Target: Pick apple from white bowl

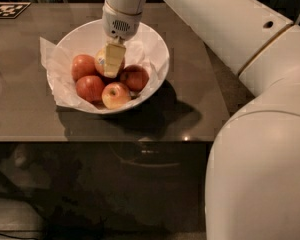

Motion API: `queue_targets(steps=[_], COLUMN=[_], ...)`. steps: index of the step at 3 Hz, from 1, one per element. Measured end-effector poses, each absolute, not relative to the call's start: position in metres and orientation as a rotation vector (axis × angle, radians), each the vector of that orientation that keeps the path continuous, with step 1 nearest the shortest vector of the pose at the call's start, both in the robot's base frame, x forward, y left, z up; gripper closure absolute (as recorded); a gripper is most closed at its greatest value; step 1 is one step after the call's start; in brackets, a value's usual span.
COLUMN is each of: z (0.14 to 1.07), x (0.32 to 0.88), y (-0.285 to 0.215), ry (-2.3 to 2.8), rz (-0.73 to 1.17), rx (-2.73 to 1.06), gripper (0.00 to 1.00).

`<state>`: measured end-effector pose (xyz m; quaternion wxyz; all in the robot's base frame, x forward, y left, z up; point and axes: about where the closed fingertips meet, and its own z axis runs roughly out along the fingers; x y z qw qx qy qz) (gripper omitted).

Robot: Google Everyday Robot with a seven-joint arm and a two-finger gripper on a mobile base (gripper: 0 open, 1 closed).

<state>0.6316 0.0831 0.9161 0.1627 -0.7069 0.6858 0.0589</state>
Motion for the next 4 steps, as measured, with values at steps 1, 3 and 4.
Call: queue_targets(steps=[1, 3, 4], z=[0.931, 1.021, 1.023], x=[0.629, 0.604, 0.603], y=[0.081, 0.080, 0.080], ry=[1.952, 1.880, 1.877], rz=[0.124, -0.046, -0.047], rx=[-2.003, -1.943, -1.942], gripper=[1.00, 1.00, 1.00])
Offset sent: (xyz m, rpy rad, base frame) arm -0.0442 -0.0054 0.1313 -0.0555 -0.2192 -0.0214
